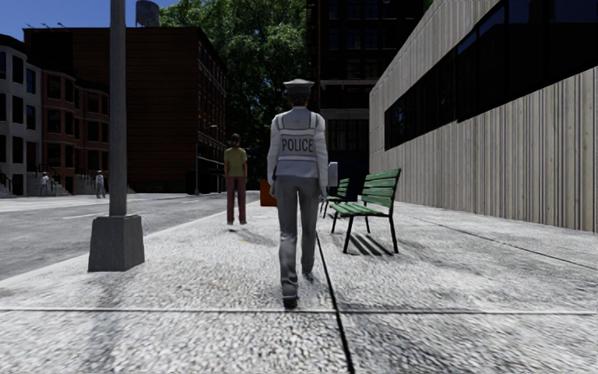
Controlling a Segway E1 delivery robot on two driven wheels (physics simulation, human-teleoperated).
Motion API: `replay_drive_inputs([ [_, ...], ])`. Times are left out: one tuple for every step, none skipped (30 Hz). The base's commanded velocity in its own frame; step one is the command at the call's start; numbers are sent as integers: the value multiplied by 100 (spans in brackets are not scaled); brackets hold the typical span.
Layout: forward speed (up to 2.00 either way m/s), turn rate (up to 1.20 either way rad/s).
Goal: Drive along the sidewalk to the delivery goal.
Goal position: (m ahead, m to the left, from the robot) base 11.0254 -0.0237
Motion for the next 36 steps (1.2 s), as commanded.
replay_drive_inputs([
  [125,0],
  [125,0],
  [125,0],
  [125,0],
  [125,0],
  [125,0],
  [125,0],
  [125,0],
  [125,0],
  [125,0],
  [125,0],
  [125,0],
  [125,0],
  [125,0],
  [125,0],
  [125,0],
  [125,0],
  [125,0],
  [125,0],
  [125,0],
  [125,0],
  [125,0],
  [125,0],
  [125,0],
  [125,0],
  [125,0],
  [125,0],
  [125,0],
  [125,0],
  [125,0],
  [125,0],
  [125,0],
  [125,0],
  [125,0],
  [125,0],
  [125,0],
])
